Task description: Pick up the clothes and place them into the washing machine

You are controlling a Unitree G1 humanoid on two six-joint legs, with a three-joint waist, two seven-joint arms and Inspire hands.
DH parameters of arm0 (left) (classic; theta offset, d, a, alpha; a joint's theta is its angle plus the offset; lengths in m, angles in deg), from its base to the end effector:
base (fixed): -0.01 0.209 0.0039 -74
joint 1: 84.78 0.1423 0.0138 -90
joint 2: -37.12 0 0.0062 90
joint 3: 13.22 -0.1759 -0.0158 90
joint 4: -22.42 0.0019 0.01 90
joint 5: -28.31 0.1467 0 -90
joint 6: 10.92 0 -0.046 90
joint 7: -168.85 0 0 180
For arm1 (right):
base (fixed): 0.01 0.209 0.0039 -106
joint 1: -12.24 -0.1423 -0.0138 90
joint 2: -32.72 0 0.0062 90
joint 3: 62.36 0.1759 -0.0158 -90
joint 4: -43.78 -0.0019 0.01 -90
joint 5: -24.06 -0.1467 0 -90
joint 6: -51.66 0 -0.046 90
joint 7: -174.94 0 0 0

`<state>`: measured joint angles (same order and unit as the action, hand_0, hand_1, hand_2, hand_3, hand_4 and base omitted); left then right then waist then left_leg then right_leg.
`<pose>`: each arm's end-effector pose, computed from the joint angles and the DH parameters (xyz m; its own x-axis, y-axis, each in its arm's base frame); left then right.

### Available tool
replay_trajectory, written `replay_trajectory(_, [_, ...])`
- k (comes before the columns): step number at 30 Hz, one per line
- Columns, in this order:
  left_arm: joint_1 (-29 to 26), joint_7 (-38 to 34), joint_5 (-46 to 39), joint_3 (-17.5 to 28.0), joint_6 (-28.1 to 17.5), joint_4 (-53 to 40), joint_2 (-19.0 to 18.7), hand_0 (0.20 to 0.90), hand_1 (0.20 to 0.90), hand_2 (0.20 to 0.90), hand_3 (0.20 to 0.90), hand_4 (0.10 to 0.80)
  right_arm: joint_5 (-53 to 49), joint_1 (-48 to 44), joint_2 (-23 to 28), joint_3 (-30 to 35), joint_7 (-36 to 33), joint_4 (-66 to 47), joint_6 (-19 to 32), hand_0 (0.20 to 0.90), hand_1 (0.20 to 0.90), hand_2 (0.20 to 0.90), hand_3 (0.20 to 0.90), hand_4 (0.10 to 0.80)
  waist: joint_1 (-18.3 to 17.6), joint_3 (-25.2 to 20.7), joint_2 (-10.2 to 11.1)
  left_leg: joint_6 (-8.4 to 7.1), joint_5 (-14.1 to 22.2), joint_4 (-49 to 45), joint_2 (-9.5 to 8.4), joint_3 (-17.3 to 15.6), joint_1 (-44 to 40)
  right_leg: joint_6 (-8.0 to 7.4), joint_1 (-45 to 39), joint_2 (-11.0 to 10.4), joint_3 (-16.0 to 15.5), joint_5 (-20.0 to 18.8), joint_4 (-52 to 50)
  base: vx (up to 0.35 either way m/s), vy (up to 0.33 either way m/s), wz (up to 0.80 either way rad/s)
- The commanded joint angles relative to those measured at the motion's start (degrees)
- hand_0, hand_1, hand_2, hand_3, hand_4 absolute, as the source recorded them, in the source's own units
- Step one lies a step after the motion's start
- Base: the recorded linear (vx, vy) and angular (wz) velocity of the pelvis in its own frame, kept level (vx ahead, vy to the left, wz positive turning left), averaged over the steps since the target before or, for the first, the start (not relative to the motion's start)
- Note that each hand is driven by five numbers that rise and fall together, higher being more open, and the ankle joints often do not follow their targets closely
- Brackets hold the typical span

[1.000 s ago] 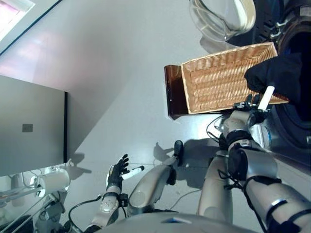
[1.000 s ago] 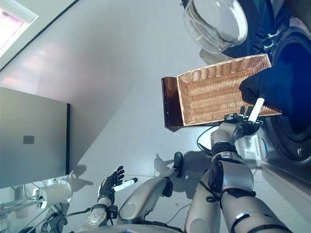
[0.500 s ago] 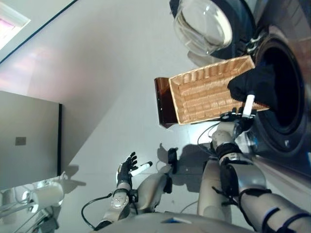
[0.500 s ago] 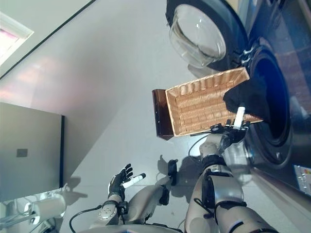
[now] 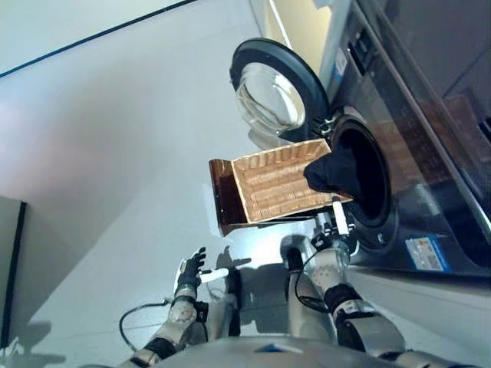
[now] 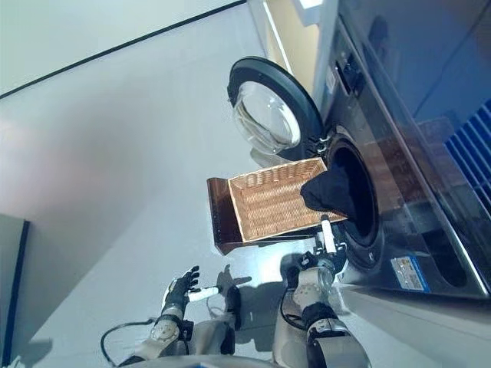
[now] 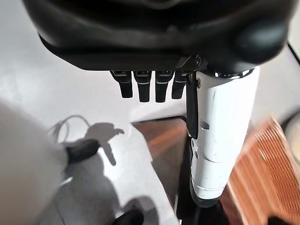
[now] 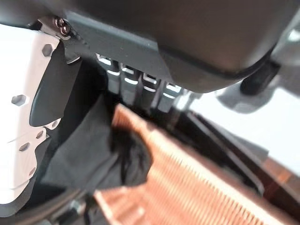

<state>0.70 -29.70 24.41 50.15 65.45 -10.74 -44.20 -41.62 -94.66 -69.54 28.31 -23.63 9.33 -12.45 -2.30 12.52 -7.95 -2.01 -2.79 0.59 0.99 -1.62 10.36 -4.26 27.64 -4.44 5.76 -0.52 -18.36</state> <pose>0.1398 0.1353 -0.0945 0.7993 0.0632 -0.5976 0.1632 0.9342 0.3171 0.2193 -0.1762 -0.0465 0.6121 -0.5213 -0.5945 0.7881 0.3412 0.5123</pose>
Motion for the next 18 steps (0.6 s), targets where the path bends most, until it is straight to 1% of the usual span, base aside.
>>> replay_trajectory(1, [-7.2, -2.1, 11.1, -1.3, -1.5, -3.7, -3.4, 0.9, 0.9, 0.9, 0.9, 0.8, 3.1, 0.7, 0.8, -2.3, 4.0, -4.7, -0.2, 0.9, 0.9, 0.9, 0.9, 0.8, -1.6, 0.5, 2.2, -2.96, 4.2, -3.3, -1.0, -1.8, 0.2, -1.61, -9.1, -1.2, 0.6, -4.6, 17.2, 0.058, 0.004, -0.16])
replay_trajectory(2, [-8.2, -2.3, 12.5, -1.4, -1.5, -4.2, -4.0, 0.9, 0.9, 0.9, 0.9, 0.8, 3.4, 2.3, 1.1, -2.4, 4.6, -4.0, -1.0, 0.9, 0.9, 0.9, 0.9, 0.8, -1.9, 0.3, 2.4, -2.91, 4.4, -3.2, -0.93, -2.1, -0.2, -1.69, -9.2, -1.0, 0.9, -4.6, 17.1, 0.063, 0.003, -0.24])
replay_trajectory(4, [-9.5, -3.1, 10.9, 1.2, -2.2, -6.6, -5.7, 0.9, 0.9, 0.9, 0.9, 0.8, 3.5, 6.0, 2.3, -1.6, 6.4, -4.1, -2.5, 0.9, 0.9, 0.9, 0.9, 0.8, -3.0, -0.2, 3.0, -2.66, 5.0, -3.2, -0.99, -3.0, -1.1, -1.97, -9.3, -0.3, 2.0, -4.6, 17.0, 0.056, 0.005, -0.3])
replay_trajectory(5, [-9.4, -3.0, 10.8, 1.2, -2.2, -6.8, -5.8, 0.9, 0.9, 0.9, 0.9, 0.8, 3.4, 6.1, 2.3, -1.7, 6.5, -4.1, -2.5, 0.9, 0.9, 0.9, 0.9, 0.8, -2.9, -0.2, 3.0, -2.65, 5.0, -3.2, -0.97, -3.1, -1.2, -1.98, -9.3, -0.3, 2.1, -4.6, 17.0, 0.035, 0.001, -0.41])
replay_trajectory(7, [-9.6, -3.9, 8.7, 3.2, -2.6, -7.8, -6.3, 0.9, 0.9, 0.9, 0.9, 0.8, 3.1, 6.0, 2.3, -1.5, 6.7, -3.2, -2.9, 0.9, 0.9, 0.9, 0.9, 0.8, -2.9, -0.6, 3.1, -2.53, 5.4, -3.2, -0.99, -3.7, -1.7, -2.15, -9.3, 0.1, 3.0, -4.6, 16.7, 0.024, -0.008, -0.4])
replay_trajectory(10, [-8.6, -4.4, 5.5, 4.9, -3.1, -7.8, -5.8, 0.9, 0.9, 0.9, 0.9, 0.8, 2.8, 4.0, 1.6, -2.7, 6.9, -3.4, -3.1, 0.9, 0.9, 0.9, 0.9, 0.8, -2.3, -0.8, 2.9, -2.47, 5.5, -3.5, -0.95, -4.1, -1.9, -2.12, -9.2, 0.2, 3.4, -4.5, 16.7, 0.001, -0.019, -0.23])
replay_trajectory(12, [-7.7, -4.5, 3.8, 5.2, -3.2, -6.8, -5.0, 0.9, 0.9, 0.9, 0.9, 0.8, 2.3, 2.5, 0.9, -3.7, 6.7, -3.6, -2.9, 0.9, 0.9, 0.9, 0.9, 0.8, -1.8, -0.8, 2.8, -2.47, 5.4, -3.7, -0.91, -3.8, -1.7, -2.0, -9.2, 0.2, 3.3, -4.3, 16.5, -0.008, -0.031, -0.02])
replay_trajectory(16, [-5.6, -5.1, -0.6, 6.3, -3.6, -4.9, -3.7, 0.9, 0.9, 0.9, 0.9, 0.8, 2.6, -3.4, 0.2, -5.5, 4.8, -3.5, -1.9, 0.9, 0.9, 0.9, 0.9, 0.8, -0.4, -0.6, 2.1, -2.63, 5.0, -3.9, -0.75, -3.1, -1.0, -1.49, -9.0, 0.1, 2.3, -3.6, 15.8, -0.017, -0.018, 0.03])
replay_trajectory(18, [-4.6, -5.9, -3.2, 7.6, -3.8, -4.6, -3.4, 0.9, 0.9, 0.9, 0.9, 0.8, 3.0, -6.5, 0.2, -5.9, 3.5, -3.8, -1.2, 0.9, 0.9, 0.9, 0.9, 0.8, 0.4, 0.2, 1.7, -2.77, 4.6, -4.1, -0.69, -2.4, -0.4, -1.17, -8.7, 0.0, 1.7, -3.2, 15.1, -0.047, -0.029, 0.12])
